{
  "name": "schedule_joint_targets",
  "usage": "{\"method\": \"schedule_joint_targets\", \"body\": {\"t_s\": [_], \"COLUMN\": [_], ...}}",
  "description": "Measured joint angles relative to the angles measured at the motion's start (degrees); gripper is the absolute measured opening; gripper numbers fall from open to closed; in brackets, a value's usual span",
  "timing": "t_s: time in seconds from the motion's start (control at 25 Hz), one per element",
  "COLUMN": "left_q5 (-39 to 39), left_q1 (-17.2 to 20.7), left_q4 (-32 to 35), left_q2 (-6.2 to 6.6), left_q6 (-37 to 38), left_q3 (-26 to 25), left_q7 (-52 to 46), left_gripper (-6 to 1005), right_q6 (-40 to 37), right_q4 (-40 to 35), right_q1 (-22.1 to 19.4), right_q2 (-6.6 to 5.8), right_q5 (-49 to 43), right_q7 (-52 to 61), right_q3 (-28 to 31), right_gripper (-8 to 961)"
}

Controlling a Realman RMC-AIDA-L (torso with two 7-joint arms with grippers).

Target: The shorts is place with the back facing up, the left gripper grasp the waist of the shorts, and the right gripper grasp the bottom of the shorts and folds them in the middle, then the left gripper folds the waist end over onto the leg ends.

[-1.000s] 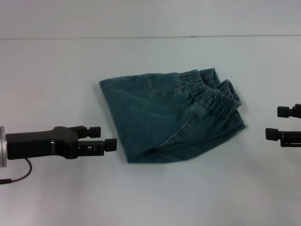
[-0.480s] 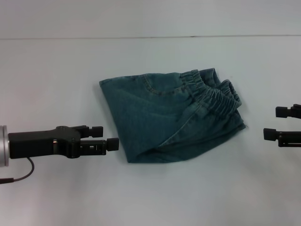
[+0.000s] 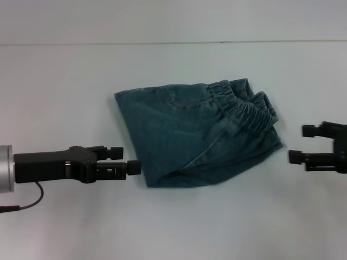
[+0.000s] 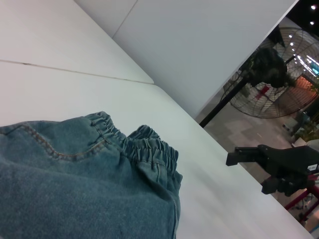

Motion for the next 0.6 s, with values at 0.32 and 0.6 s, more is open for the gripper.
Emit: {"method": "schedule_joint_targets", "body": {"t_s": [0.32, 0.6], "left_q5": [0.02, 0.05], "left_q1": [-0.64, -0.68], "left_q4": [-0.25, -0.23], "left_q2": [0.04, 0.03], "left_q6": [-0.06, -0.32], "left_q3": [0.00, -0.01], "left_q7": [-0.03, -0.03], "left_gripper": [938, 938], "right_q6": [3.66, 5.53], "right_q4": [8.06, 9.76], "right_q1": [4.44, 5.46], "right_q2": [0.30, 0.37], "right_q5": [-0.21, 0.00], "right_q7": [-2.63, -2.77], "right_q3": [-2.11, -5.10], "right_gripper": [945, 945]}}
